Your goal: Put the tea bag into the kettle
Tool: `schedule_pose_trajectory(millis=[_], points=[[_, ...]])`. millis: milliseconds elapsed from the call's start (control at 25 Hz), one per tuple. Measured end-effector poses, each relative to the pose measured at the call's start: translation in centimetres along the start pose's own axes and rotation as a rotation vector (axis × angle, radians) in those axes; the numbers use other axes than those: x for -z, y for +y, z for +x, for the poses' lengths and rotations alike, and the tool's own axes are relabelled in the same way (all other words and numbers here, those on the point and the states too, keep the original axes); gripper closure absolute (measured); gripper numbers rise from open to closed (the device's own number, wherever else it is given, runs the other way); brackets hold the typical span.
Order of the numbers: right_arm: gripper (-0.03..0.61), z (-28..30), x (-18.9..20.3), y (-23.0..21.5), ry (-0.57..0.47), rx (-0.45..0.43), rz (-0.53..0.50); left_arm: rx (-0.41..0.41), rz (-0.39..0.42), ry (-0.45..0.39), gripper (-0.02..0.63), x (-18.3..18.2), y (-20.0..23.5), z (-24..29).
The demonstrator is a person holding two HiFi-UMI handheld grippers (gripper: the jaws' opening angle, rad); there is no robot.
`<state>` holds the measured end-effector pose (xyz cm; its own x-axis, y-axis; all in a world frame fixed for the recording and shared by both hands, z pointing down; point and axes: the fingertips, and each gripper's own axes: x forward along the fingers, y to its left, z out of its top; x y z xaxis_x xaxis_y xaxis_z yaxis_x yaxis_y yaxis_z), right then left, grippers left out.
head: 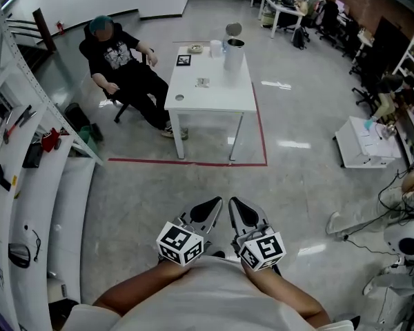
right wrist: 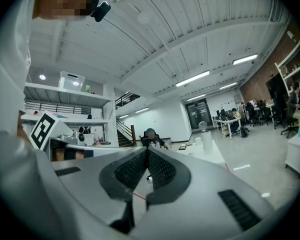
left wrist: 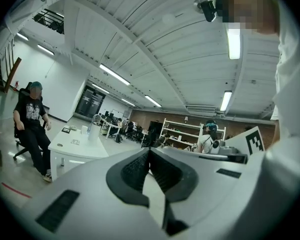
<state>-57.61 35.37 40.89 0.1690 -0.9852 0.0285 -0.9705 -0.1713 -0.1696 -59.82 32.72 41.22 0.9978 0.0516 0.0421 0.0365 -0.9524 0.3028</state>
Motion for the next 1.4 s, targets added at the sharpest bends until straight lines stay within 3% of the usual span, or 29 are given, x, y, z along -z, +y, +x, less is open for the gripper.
schedule_pose_trajectory(millis=[480,880,1400], points=[[0.569,-0.6,0.0,-7.3,0.012,0.057,0.032,0.036,0.0,0.033,0.603,1.0,-0.8,7.4],[0.569,0.8,-0.2,-13.1,0.031,0.139,0.022,0.159,-0.006,0.044,0.603,0.8,-0.3,15.0],[0.569,11.0,-1.4,-17.0,0.031,0.243,0.038,0.265,-0.013,0.095,0.602,-2.8,8.8,20.8]])
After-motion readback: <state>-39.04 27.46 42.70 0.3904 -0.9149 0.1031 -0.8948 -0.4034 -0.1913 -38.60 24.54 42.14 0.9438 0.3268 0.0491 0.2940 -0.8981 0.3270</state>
